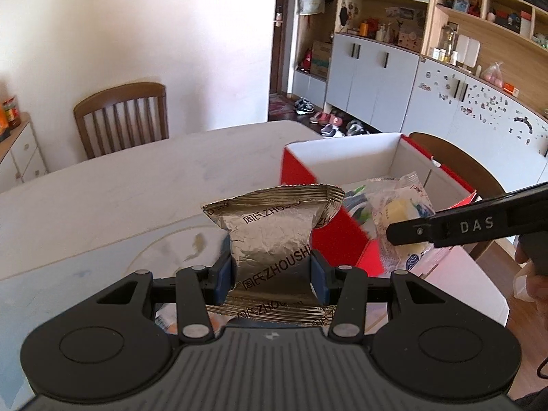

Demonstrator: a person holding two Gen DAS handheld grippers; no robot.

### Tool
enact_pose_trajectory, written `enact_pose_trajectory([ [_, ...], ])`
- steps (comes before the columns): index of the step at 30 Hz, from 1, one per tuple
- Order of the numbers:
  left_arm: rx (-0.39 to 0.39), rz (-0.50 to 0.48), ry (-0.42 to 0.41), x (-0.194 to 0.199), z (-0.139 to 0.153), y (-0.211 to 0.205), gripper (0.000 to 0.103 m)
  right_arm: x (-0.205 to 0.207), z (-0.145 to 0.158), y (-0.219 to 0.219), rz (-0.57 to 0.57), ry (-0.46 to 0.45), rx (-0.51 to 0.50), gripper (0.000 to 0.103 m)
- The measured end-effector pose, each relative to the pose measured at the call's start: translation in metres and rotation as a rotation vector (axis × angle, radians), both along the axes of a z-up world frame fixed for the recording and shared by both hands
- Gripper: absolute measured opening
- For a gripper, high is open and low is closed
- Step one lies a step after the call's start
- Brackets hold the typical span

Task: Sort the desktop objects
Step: 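Carry the foil bag and the bread bag with both grippers over the shoebox, then open the left gripper to drop the foil bag while right releases the bread bag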

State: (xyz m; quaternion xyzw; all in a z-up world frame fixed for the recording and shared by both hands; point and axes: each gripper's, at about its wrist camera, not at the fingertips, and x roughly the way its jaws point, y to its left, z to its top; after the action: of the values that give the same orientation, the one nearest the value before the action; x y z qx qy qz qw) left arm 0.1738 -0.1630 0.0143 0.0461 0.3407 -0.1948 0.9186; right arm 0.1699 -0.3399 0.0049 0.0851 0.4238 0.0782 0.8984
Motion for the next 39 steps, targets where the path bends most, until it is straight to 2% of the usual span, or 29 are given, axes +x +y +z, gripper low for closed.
enact_pose_trajectory([
  [20, 0.067, -0.172, -0.037, 0.048, 0.004, -0.121, 0.045, 0.040, 0.000, -0.090, -0.059, -0.040, -0.068, 0.051],
  [28, 0.103, -0.215, -0.006, 0.069, -0.007, -0.147, 0.045, 0.062, -0.006, -0.118, -0.099, -0.033, -0.098, 0.051],
  [39, 0.177, -0.257, 0.025, 0.091, -0.029, -0.180, 0.045, 0.085, -0.033, -0.127, -0.105, 0.017, -0.141, 0.051],
])
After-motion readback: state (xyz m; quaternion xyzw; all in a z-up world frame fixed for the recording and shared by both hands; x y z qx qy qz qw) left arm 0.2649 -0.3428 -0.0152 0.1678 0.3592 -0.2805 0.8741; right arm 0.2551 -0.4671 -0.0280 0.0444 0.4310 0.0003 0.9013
